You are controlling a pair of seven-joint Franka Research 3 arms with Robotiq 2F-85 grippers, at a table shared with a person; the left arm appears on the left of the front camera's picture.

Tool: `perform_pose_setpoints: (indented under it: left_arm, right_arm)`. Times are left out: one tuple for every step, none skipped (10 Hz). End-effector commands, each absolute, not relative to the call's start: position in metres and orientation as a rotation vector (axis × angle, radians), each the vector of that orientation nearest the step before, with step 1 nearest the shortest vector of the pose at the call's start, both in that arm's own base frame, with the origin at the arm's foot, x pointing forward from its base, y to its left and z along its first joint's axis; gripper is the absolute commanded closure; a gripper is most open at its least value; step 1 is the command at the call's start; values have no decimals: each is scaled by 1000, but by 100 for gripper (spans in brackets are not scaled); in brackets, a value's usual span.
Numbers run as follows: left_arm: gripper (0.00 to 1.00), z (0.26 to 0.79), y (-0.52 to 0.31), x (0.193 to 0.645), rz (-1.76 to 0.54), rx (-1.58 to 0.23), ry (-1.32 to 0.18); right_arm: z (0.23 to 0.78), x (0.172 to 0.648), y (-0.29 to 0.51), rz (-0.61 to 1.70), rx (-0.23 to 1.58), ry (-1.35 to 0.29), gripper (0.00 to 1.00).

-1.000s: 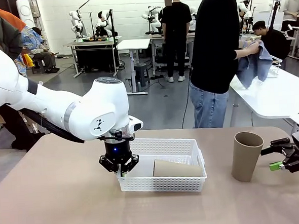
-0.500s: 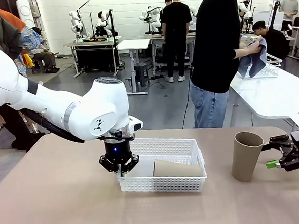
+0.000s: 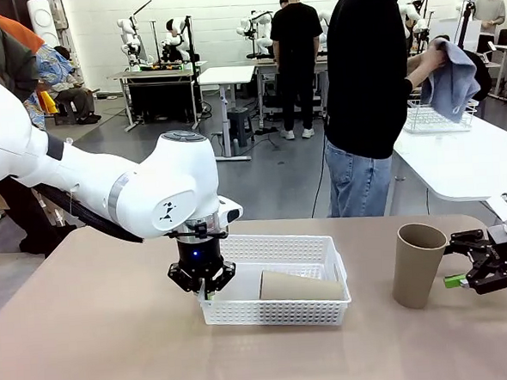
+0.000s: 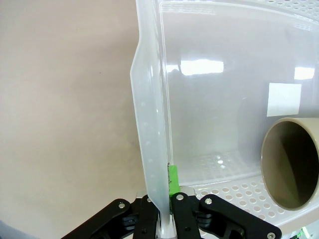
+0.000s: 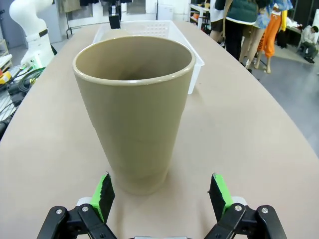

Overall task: Clean and organize the cups into the basket.
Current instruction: Pick up the Reusable plastic cup from the right side of the table and stack it inside the Organizing basket in the center of the table.

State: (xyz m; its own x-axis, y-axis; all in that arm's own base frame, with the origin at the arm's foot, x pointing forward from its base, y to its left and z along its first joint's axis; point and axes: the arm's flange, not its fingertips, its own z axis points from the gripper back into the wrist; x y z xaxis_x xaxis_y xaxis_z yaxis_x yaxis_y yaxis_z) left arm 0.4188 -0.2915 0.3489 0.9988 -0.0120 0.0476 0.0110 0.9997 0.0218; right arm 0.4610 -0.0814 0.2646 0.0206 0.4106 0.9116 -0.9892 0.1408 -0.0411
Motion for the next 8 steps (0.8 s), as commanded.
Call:
perform_pose_setpoints:
  left_arm:
    - [100, 347, -292, 417, -12, 26, -44]
    - [100, 347, -292, 417, -12, 26, -44]
    - [100, 347, -292, 417, -12, 26, -44]
    - [100, 347, -292, 417, -12, 26, -44]
    - [100, 347, -292, 417, -12, 26, -44]
    - [100, 347, -292, 417, -12, 26, -44]
    - [100, 347, -292, 417, -12, 26, -44]
    - [100, 347, -292, 417, -12, 26, -44]
  right_arm:
    - [257, 463, -65, 1277, 777, -975, 0]
    - [256, 464, -59, 1287, 791, -963, 0]
    - [256, 464, -54, 1293, 795, -956, 0]
    - [254, 464, -50, 1297, 807, -943, 0]
    - [253, 465, -46, 1300, 811, -936, 0]
    - [252, 466, -41, 1304, 816, -933, 0]
    - [251, 467, -37, 1306, 816, -933, 0]
    - [249, 468, -32, 1305, 831, -929, 0]
